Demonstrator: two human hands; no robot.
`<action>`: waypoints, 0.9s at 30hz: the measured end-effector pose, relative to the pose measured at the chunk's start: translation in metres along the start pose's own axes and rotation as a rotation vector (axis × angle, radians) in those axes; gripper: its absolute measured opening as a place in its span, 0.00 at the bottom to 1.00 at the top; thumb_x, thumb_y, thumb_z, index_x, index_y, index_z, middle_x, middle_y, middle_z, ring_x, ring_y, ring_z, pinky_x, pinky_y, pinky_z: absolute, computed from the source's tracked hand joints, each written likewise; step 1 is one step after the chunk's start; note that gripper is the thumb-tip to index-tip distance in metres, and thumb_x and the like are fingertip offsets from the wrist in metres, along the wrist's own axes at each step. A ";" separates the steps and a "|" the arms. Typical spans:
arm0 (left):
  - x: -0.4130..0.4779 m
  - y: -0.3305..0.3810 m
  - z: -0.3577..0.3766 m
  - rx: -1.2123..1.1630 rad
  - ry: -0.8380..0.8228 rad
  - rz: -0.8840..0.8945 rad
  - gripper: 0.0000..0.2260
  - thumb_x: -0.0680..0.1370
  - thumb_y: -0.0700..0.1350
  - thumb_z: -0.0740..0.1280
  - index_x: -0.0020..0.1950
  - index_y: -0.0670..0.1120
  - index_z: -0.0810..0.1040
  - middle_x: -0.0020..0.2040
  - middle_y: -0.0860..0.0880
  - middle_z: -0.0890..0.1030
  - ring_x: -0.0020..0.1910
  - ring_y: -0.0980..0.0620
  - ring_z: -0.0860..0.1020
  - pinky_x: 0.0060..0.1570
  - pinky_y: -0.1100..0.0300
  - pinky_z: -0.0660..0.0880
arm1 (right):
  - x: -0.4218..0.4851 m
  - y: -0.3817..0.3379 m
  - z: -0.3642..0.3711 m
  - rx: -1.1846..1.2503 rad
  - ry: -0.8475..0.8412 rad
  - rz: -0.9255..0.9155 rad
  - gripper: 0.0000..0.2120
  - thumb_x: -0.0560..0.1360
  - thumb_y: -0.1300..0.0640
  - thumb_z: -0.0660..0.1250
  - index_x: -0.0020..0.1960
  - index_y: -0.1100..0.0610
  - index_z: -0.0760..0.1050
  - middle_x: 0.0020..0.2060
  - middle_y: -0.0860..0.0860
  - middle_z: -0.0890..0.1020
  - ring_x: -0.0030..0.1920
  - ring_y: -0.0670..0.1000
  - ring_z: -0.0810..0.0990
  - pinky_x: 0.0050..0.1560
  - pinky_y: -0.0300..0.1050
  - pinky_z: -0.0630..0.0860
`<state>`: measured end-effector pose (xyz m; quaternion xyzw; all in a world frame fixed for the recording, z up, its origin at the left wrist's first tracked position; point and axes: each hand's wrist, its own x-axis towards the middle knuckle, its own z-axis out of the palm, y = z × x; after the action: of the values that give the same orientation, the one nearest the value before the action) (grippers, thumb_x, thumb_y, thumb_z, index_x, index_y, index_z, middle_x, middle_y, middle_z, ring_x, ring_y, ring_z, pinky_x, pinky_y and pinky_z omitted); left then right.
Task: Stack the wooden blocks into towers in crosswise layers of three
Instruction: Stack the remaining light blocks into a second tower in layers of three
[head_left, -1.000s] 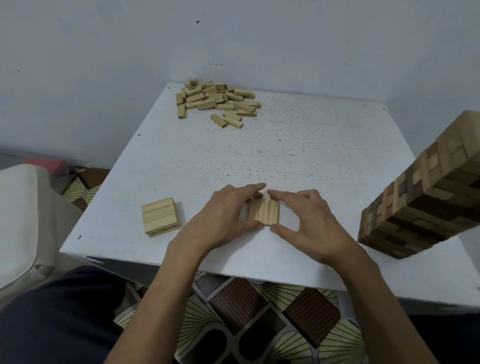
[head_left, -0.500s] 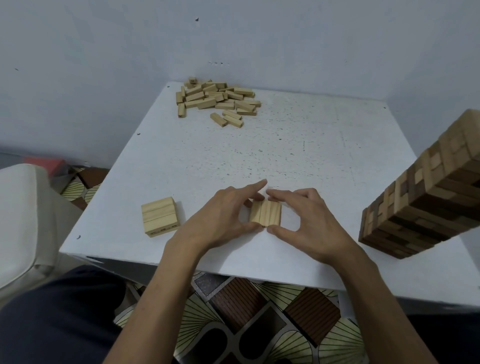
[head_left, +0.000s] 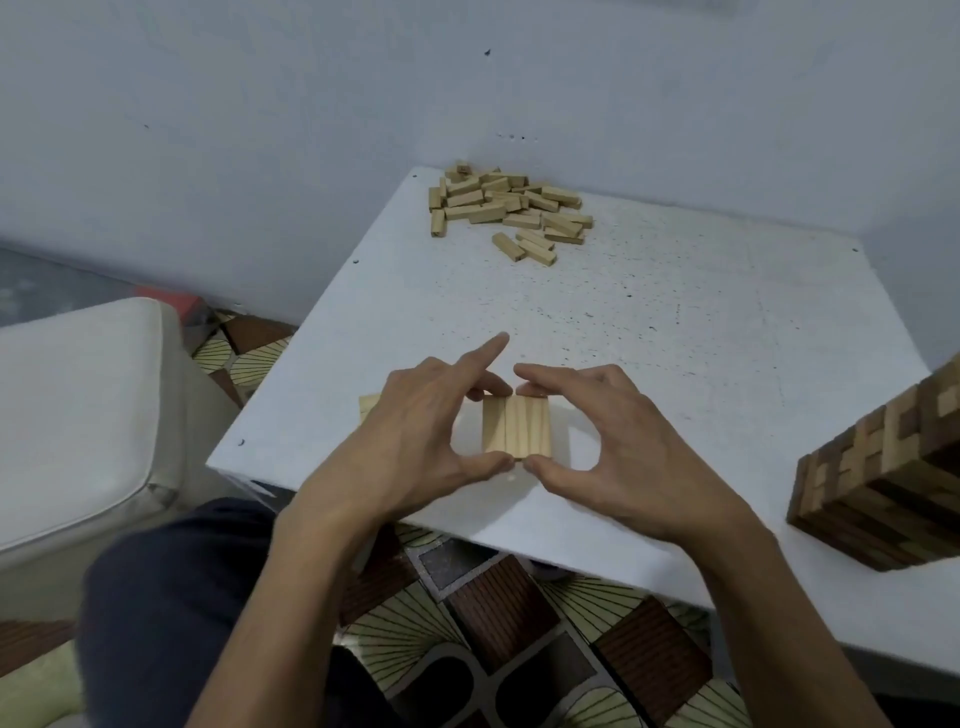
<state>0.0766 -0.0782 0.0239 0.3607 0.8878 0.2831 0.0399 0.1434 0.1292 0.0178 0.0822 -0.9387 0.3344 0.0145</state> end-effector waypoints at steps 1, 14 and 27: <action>-0.006 -0.006 -0.005 0.002 0.014 -0.024 0.42 0.72 0.55 0.74 0.79 0.56 0.53 0.65 0.62 0.75 0.60 0.62 0.69 0.60 0.64 0.59 | 0.007 -0.006 0.005 -0.008 -0.017 -0.025 0.35 0.73 0.48 0.72 0.75 0.38 0.60 0.63 0.33 0.72 0.63 0.37 0.63 0.56 0.29 0.64; -0.037 -0.066 -0.034 -0.012 0.091 -0.245 0.40 0.72 0.52 0.76 0.79 0.56 0.58 0.60 0.68 0.72 0.67 0.56 0.69 0.69 0.53 0.61 | 0.078 -0.038 0.048 -0.046 -0.188 -0.143 0.37 0.73 0.49 0.72 0.77 0.40 0.58 0.65 0.35 0.73 0.63 0.41 0.63 0.53 0.31 0.63; -0.039 -0.079 -0.027 -0.079 0.081 -0.272 0.40 0.72 0.57 0.74 0.78 0.59 0.56 0.62 0.69 0.71 0.67 0.60 0.65 0.70 0.54 0.60 | 0.084 -0.034 0.057 -0.039 -0.189 -0.133 0.36 0.73 0.50 0.72 0.76 0.40 0.60 0.64 0.35 0.73 0.63 0.42 0.64 0.53 0.29 0.63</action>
<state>0.0490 -0.1628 -0.0011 0.2237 0.9175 0.3240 0.0562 0.0673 0.0551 0.0021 0.1753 -0.9347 0.3052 -0.0502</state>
